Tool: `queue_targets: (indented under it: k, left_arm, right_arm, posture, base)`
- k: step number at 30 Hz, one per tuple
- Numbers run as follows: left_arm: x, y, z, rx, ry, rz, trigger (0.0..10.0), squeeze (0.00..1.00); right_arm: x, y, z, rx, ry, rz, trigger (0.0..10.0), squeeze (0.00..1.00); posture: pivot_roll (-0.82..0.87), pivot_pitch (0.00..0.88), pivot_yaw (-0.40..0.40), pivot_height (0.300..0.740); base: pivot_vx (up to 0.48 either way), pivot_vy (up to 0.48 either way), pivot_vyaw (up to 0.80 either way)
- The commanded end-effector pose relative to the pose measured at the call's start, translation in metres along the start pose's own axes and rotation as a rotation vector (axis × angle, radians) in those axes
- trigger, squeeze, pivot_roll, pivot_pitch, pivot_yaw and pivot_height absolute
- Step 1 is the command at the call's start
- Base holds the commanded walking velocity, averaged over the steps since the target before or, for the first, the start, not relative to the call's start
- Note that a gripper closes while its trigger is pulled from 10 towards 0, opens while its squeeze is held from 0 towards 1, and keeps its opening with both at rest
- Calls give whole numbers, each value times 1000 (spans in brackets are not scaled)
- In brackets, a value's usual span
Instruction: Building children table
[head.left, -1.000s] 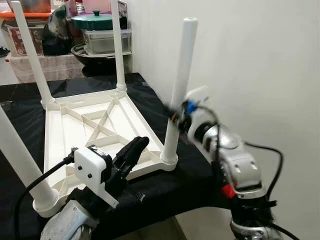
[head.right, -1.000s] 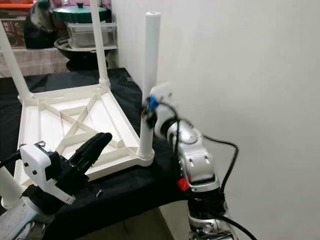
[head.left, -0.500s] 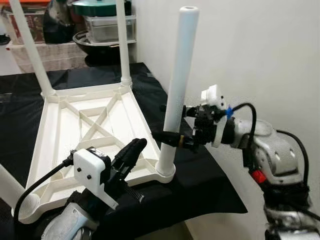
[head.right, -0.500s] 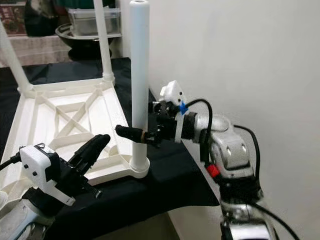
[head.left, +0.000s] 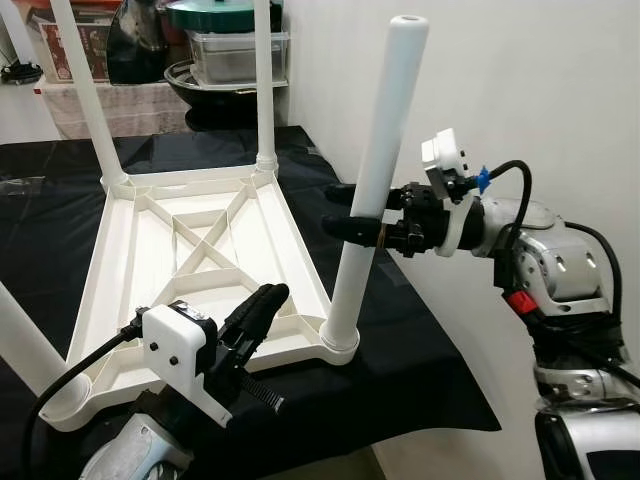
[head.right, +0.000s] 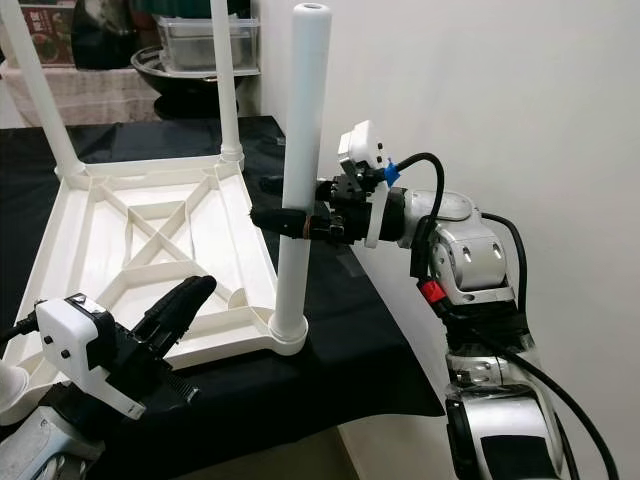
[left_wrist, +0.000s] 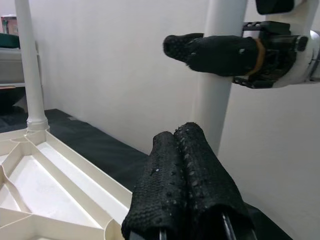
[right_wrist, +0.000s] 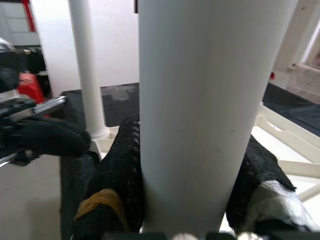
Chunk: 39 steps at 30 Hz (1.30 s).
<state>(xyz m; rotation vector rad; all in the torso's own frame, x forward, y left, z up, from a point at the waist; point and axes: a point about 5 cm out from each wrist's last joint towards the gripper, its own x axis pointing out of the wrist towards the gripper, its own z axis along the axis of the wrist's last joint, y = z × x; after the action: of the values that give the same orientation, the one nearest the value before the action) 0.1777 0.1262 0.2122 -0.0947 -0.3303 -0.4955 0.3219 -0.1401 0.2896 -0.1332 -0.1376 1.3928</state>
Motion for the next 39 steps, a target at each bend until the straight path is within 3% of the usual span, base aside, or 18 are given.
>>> queue_targets:
  k: [1, 2, 4, 7, 8, 9, 11, 12, 13, 14, 23, 27, 28, 32, 33, 34, 37, 39]
  left_arm:
    - [0, -2, 3, -6, -6, -11, 10000, 0]
    - [0, -2, 3, -6, -6, -11, 10000, 0]
    - [0, -3, 3, -7, -6, -12, 10000, 0]
    - [0, -3, 3, -7, -6, -12, 10000, 0]
    - [0, -2, 3, -7, -5, -13, 10000, 0]
    - [2, -2, 2, -12, -7, -16, 10000, 0]
    - [2, -2, 2, -12, -7, -16, 10000, 0]
    - [5, -2, 2, -13, -9, -22, 10000, 0]
    - [7, -2, 1, -16, -13, -25, 10000, 0]
    - [9, -2, 1, -17, -18, -26, 10000, 0]
    - [17, 1, 2, -11, -47, -15, 10000, 0]
    - [17, 2, 2, -13, -50, -8, 10000, 0]
    - [17, 1, 2, -15, -50, -8, 10000, 0]
    - [16, 1, 2, -18, -49, -9, 10000, 0]
    - [16, 0, 2, -21, -48, -11, 10000, 0]
    - [16, 0, 2, -21, -48, -11, 10000, 0]
    - [15, -1, 2, -26, -44, -13, 10000, 0]
    - [15, -1, 1, -26, -42, -13, 10000, 0]
  right_arm:
    - [-10, 5, 0, 1, 7, 56, 0, 0]
    - [-10, 5, 0, 1, 7, 56, 0, 0]
    - [-1, 4, -19, 38, 84, -113, 0, 0]
    - [-1, 4, -19, 38, 84, -113, 0, 0]
    - [8, 5, -32, 55, 129, -223, 0, 0]
    - [15, 9, -69, 105, 243, -586, 0, 0]
    - [15, 9, -69, 105, 243, -586, 0, 0]
    - [16, 18, -92, 103, 323, -838, 0, 0]
    - [15, 25, -105, 108, 365, -1010, 0, 0]
    - [12, 26, -109, 80, 388, -1104, 0, 0]
    - [25, 3, -92, 13, 352, -1094, 0, 0]
    - [41, 12, -85, 14, 324, -1116, 0, 0]
    - [45, 15, -85, 26, 317, -1094, 10000, 0]
    - [55, 18, -79, 71, 227, -999, 10000, 0]
    - [57, 17, -69, 102, 130, -873, 10000, 1000]
    - [57, 17, -69, 102, 130, -873, 10000, 1000]
    - [41, 13, -44, 56, -15, -607, 10000, 1000]
    - [27, 13, -33, 35, -42, -470, 10000, 1000]
  posture:
    - [-2, 46, -99, 740]
    - [-2, 46, -99, 740]
    - [-10, 48, -105, 740]
    - [-10, 48, -105, 740]
    - [-12, 48, -105, 740]
    - [-44, 39, -107, 740]
    - [-44, 39, -107, 740]
    - [-45, 31, -97, 740]
    - [-58, 21, -95, 740]
    - [-58, 18, -95, 740]
    - [-62, 0, -109, 740]
    - [-66, 0, -107, 740]
    - [-65, 0, -107, 740]
    - [-68, 6, -102, 740]
    - [-70, 11, -104, 740]
    - [-70, 11, -104, 740]
    - [-66, 14, -106, 740]
    - [-61, 18, -107, 740]
  base:
    - [0, 0, 0]
    - [0, 0, 0]
    - [0, 0, 0]
    - [0, 0, 0]
    - [0, 0, 0]
    - [0, 0, 0]
    - [0, 0, 0]
    - [0, 0, 0]
    - [0, 0, 0]
    - [0, 0, 0]
    - [0, 0, 0]
    - [0, 0, 0]
    - [0, 0, 0]
    - [0, 0, 0]
    - [0, 0, 0]
    - [0, 0, 0]
    - [0, 0, 0]
    - [0, 0, 0]
